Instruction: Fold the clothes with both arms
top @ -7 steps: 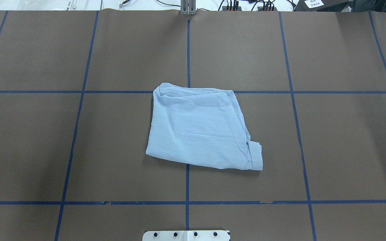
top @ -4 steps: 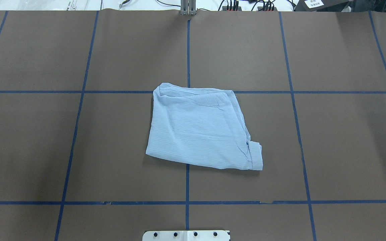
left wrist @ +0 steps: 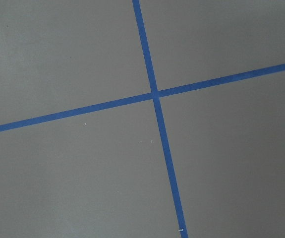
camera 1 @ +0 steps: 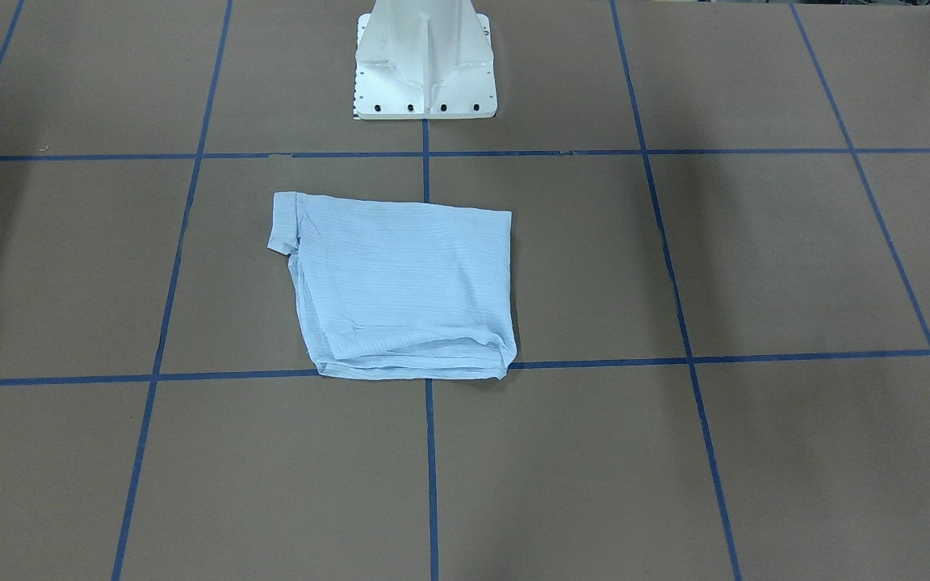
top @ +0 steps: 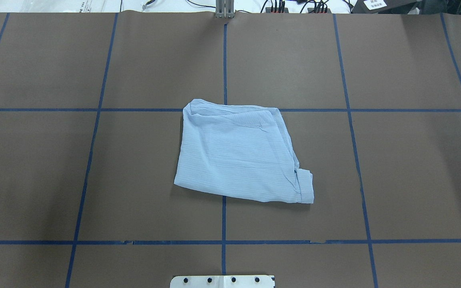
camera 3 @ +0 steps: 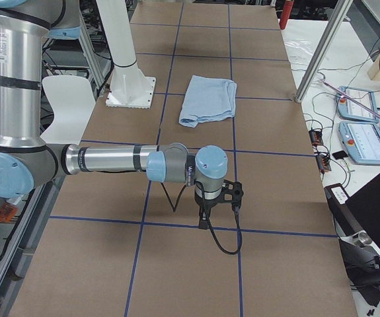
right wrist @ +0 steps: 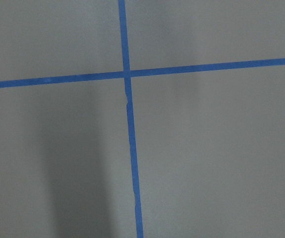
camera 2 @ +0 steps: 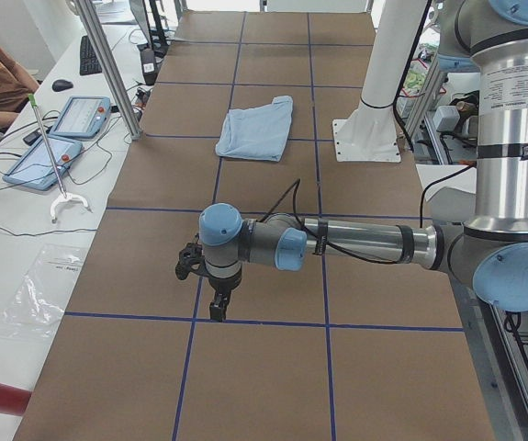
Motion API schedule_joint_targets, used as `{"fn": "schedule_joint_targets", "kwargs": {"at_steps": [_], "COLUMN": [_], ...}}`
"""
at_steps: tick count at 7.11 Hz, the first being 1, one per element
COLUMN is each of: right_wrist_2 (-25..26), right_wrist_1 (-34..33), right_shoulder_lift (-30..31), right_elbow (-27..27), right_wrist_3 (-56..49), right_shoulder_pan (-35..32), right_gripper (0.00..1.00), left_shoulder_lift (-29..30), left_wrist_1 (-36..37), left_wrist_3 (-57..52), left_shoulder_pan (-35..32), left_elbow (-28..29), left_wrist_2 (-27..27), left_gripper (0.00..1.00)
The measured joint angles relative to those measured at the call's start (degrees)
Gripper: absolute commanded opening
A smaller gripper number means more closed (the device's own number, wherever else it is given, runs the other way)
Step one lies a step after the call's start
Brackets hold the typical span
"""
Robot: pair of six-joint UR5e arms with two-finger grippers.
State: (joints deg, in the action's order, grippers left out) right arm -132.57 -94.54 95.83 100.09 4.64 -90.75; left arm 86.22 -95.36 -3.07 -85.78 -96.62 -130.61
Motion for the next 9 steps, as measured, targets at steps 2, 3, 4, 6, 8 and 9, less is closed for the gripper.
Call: {"fn": "schedule_joint_targets", "kwargs": {"at_steps": [2,3,4,6,8,9], "right_wrist_2": [-0.06,-0.06,-0.05,-0.05,-0.05,-0.05], "right_wrist_1": [-0.02,-0.01,0.03,0.05,0.06,0.06], "right_shoulder_lift": [0.00,-0.01,-0.02,-0.03,-0.12,-0.19], "right_elbow": [-0.03,-0.12,-0.26,-0.39,-0.37,-0.37], "right_wrist_3": [0.21,0.25,0.26,0.27,0.34,0.38], "right_shoulder_pan": [-0.03,-0.03,-0.02,-0.02,-0.03,-0.04], "right_gripper": [1.00,1.00,1.00,1.00,1.00,1.00], "left_shoulder_lift": [0.00,0.00,0.00,0.00,0.00,0.00], "left_wrist_1": [0.00,0.02,0.04,0.01,-0.08,-0.13], "left_wrist_3": [0.11,0.58,1.95,6.82,9.88,10.36], "left_shoulder_pan": [0.00,0.00,0.00,0.00,0.00,0.00], "left_elbow": [0.18,0.28,0.42,0.59,0.76,0.78], "left_wrist_2": [0.00,0.00,-0.02,-0.77,-3.09,-3.51], "left_gripper": [1.00,1.00,1.00,1.00,1.00,1.00]}}
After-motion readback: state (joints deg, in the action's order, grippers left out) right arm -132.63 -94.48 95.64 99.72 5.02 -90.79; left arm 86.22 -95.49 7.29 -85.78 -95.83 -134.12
